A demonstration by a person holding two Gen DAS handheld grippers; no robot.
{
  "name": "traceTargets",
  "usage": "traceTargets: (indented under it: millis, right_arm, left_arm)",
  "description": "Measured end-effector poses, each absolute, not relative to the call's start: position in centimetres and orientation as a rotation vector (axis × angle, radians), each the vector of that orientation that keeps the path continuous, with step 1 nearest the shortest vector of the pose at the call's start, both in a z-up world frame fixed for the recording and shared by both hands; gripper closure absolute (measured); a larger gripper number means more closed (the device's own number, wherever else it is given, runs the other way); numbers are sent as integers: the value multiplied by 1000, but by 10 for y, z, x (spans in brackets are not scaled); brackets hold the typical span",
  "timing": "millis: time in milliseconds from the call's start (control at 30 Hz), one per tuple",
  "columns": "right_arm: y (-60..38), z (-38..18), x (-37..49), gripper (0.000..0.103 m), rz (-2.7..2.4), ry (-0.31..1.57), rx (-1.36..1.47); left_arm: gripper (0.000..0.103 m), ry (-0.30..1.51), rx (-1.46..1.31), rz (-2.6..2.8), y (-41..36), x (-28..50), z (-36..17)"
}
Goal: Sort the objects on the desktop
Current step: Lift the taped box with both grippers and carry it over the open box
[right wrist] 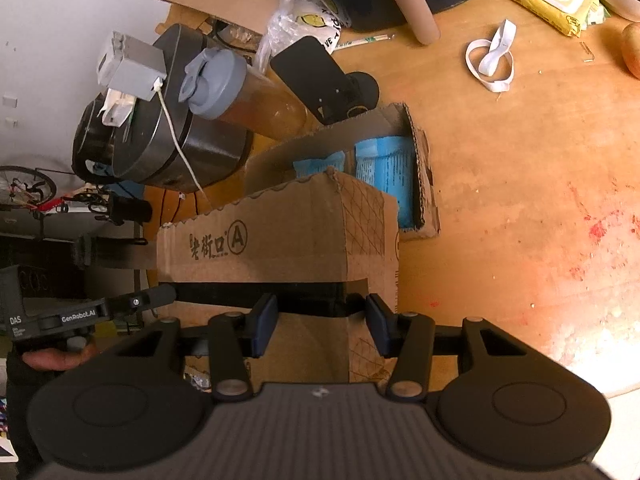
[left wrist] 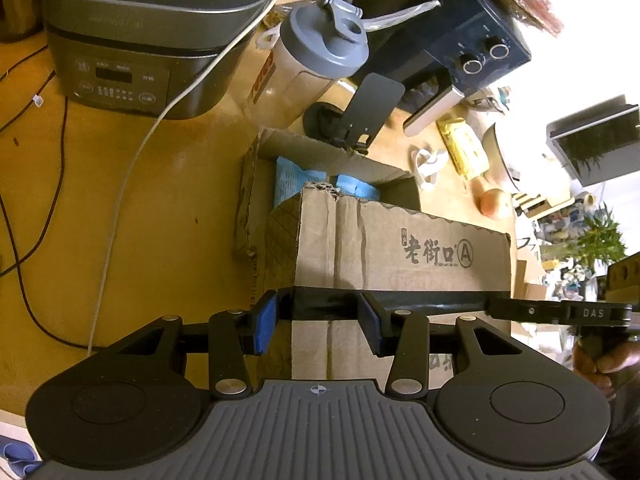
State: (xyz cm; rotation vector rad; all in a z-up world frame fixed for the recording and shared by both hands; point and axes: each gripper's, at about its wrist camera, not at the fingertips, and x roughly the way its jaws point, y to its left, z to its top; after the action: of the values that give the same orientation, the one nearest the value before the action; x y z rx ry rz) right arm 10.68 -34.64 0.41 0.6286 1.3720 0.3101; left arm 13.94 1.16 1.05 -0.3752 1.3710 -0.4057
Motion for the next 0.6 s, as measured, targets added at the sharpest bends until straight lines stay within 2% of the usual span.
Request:
traceTargets:
  millis: [600]
  right_arm:
    - [-352,8,145,58,313,1339,635]
  left_arm:
    - [61,1346,-360,-412,6,178,16]
